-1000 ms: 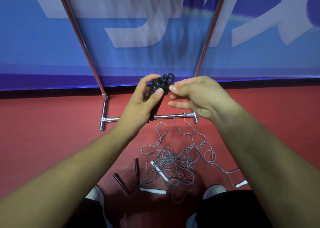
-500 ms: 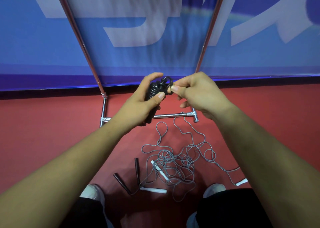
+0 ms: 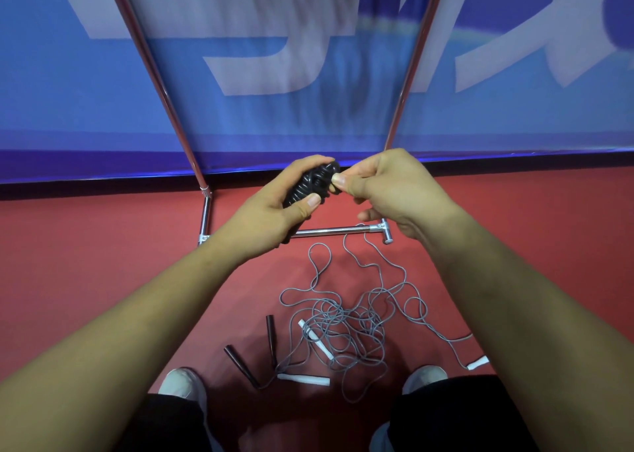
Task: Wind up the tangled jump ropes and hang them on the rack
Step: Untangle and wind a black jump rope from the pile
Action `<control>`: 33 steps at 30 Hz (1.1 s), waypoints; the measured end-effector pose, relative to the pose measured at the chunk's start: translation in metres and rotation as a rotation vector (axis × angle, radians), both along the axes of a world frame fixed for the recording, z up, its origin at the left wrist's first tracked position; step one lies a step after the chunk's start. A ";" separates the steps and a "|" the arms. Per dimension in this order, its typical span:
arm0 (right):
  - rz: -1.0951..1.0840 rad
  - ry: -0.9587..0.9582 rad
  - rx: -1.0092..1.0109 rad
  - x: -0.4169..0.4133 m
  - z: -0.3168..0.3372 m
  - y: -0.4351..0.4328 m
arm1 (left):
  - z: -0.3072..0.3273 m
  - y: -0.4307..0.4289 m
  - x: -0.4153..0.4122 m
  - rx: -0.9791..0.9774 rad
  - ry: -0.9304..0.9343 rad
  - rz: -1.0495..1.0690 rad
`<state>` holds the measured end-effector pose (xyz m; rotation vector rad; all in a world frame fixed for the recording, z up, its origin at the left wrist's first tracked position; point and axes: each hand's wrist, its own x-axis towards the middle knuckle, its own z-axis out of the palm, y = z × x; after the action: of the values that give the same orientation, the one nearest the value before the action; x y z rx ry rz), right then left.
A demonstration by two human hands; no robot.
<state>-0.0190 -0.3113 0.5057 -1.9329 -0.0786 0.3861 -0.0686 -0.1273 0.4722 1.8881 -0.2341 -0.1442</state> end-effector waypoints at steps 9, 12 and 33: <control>-0.114 -0.111 0.243 0.001 -0.007 0.002 | 0.000 0.001 0.003 -0.037 0.013 -0.013; -0.037 -0.073 0.271 0.005 -0.007 0.003 | -0.002 0.003 0.003 -0.015 -0.034 -0.026; 0.026 0.229 0.544 0.030 0.069 0.025 | 0.056 0.024 0.017 0.071 -0.228 0.057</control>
<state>0.0109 -0.2861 0.5748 -1.3452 -0.0518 0.5392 -0.0517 -0.1035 0.5286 1.9801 -0.3331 0.1032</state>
